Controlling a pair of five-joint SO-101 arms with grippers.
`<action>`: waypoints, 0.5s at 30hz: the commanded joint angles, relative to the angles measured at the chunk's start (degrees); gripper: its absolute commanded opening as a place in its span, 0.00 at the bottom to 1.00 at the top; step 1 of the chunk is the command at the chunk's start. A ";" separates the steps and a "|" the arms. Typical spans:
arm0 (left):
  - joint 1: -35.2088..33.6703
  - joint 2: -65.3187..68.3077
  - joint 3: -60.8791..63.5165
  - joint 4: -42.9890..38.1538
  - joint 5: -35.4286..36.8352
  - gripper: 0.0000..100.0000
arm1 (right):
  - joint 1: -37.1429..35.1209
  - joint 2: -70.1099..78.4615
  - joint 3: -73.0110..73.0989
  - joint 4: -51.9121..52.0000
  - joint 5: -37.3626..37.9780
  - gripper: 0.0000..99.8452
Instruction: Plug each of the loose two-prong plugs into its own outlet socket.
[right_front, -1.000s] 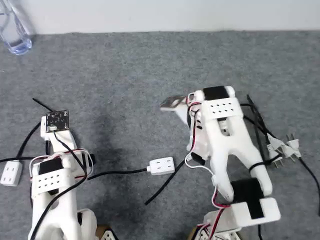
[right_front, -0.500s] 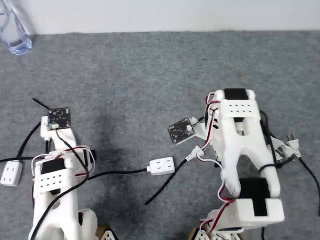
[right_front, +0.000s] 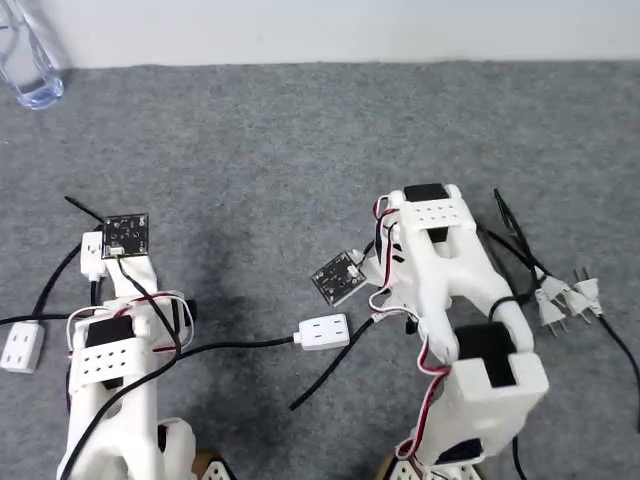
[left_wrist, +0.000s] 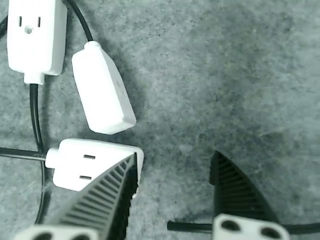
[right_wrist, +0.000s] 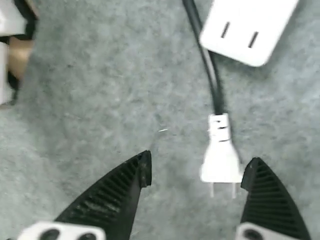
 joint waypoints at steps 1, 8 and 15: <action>0.26 -0.88 -0.31 -1.23 0.53 0.23 | -0.31 1.80 -0.70 -4.09 0.88 0.28; 1.67 -0.88 0.13 -1.49 0.53 0.23 | -0.40 4.18 -0.79 -7.08 0.79 0.03; 1.76 -0.97 0.13 -1.49 0.53 0.23 | 4.18 4.62 -1.58 -7.60 0.70 0.01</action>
